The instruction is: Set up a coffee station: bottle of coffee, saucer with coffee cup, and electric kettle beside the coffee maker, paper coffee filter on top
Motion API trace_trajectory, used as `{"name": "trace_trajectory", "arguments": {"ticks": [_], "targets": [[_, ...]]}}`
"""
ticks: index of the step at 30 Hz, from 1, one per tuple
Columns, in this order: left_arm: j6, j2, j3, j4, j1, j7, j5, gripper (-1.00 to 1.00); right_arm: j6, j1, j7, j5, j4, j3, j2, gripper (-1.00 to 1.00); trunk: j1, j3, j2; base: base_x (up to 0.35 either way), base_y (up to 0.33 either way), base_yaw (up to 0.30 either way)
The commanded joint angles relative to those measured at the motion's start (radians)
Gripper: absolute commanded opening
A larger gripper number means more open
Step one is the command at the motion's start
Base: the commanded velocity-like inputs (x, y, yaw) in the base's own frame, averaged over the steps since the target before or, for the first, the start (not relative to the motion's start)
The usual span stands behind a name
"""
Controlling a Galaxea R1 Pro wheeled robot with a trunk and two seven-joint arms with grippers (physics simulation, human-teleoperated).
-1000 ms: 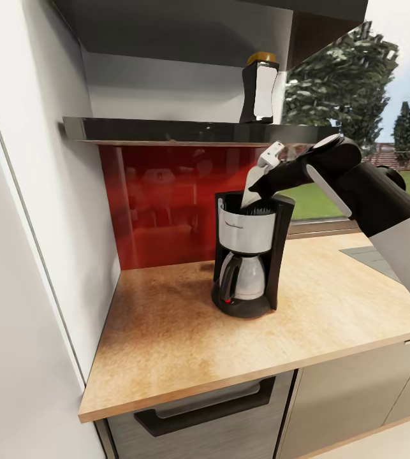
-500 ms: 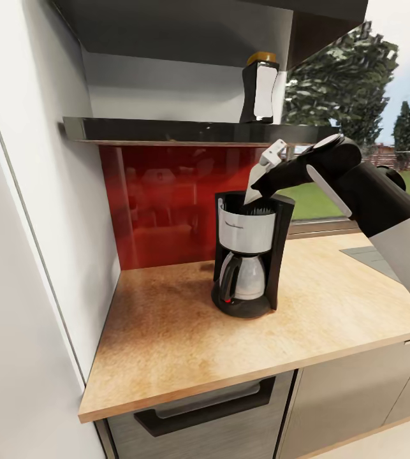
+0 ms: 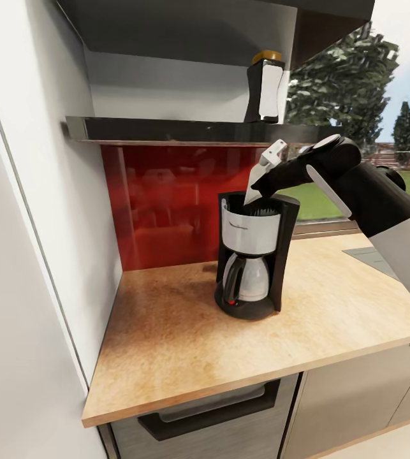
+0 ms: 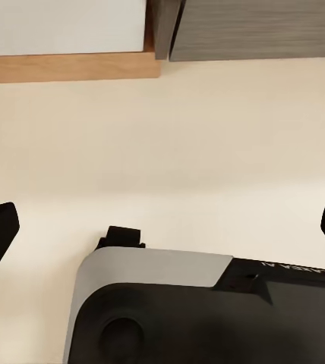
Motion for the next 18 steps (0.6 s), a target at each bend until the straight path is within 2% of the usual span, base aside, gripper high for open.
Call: {"name": "trace_trajectory", "arguments": {"ticks": [1, 18], "targets": [[0.000, 0.000, 0.001, -0.001, 0.000, -0.007, 0.010, 1.00, 0.005, -0.001, -0.002, -0.006, -0.001, 0.002, -0.001, -1.00, 0.000, -0.001, -0.001, 0.001, 0.002, 0.000], [0.000, 0.000, 0.001, -0.002, 0.000, -0.007, 0.010, 1.00, 0.005, -0.001, -0.002, -0.006, -0.001, 0.002, -0.001, -1.00, 0.000, -0.001, -0.001, 0.000, 0.000, 0.000]]}}
